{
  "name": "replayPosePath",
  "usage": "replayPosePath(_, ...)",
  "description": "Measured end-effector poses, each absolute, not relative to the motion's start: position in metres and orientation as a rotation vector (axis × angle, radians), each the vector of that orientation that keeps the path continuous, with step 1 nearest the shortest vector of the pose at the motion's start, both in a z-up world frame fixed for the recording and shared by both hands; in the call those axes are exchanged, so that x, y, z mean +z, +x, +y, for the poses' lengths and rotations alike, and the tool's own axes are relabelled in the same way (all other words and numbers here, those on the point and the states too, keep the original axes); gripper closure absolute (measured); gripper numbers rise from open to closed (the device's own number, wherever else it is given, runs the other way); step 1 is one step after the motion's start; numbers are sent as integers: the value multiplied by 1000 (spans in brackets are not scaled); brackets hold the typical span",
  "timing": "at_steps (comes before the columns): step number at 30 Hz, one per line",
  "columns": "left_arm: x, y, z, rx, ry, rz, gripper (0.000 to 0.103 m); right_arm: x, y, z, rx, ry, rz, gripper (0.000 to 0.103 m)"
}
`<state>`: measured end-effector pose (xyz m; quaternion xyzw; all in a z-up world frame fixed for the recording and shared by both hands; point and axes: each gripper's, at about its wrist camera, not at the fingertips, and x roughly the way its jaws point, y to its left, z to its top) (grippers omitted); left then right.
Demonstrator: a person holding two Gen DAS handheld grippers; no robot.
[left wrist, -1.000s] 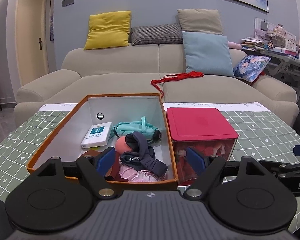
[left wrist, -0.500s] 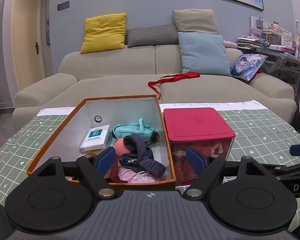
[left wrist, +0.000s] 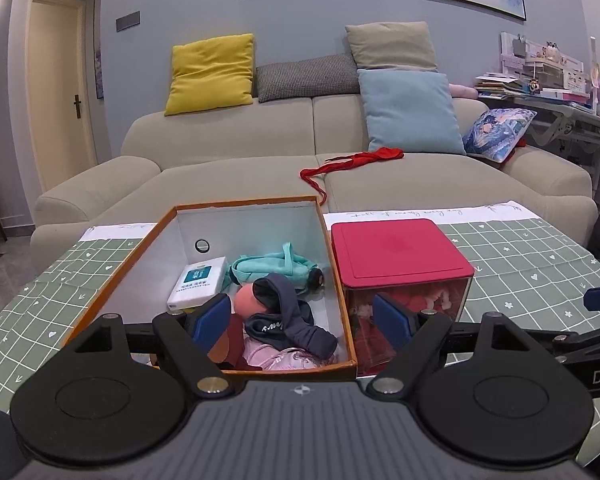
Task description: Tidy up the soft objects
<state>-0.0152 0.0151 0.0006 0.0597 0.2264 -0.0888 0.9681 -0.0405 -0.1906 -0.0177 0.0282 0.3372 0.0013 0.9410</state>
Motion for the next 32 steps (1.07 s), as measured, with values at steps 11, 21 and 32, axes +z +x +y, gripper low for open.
replayPosePath(11, 1, -12, 18, -149, 109, 475, 8, -20, -40, -192, 8, 57, 705, 3)
replayPosePath(21, 1, -11, 22, -153, 84, 495, 8, -22, -38, -189, 22, 43, 717, 3)
replayPosePath(32, 1, -11, 22, -159, 85, 490, 8, -23, -39, -189, 26, 38, 720, 3)
